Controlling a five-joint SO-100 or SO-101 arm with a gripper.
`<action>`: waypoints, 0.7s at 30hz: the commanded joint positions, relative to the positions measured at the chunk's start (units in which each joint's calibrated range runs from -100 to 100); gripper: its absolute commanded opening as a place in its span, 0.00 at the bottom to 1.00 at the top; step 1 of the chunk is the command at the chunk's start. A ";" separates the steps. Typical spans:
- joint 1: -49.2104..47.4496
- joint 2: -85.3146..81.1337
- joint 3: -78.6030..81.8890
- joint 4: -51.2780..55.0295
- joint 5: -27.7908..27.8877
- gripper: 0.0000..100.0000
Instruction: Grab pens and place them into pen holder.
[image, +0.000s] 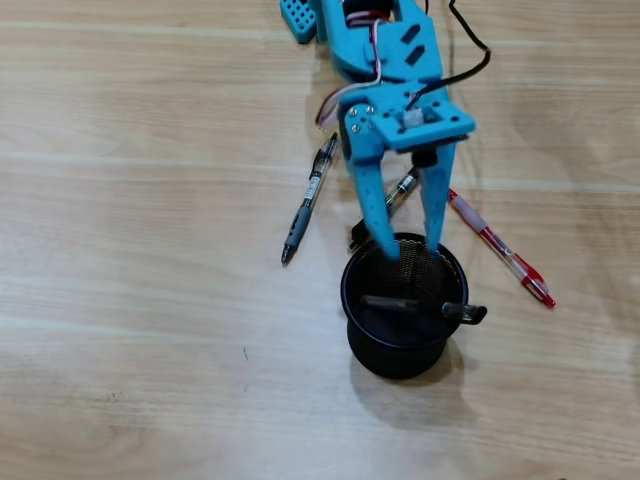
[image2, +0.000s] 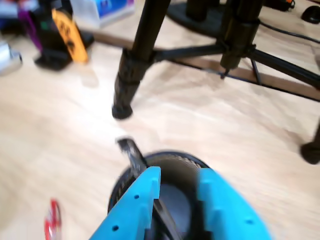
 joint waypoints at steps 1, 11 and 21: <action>-1.59 -8.19 -3.38 10.41 5.09 0.02; -2.42 -19.49 -2.30 41.39 7.19 0.02; 0.42 -30.36 14.99 46.58 6.51 0.02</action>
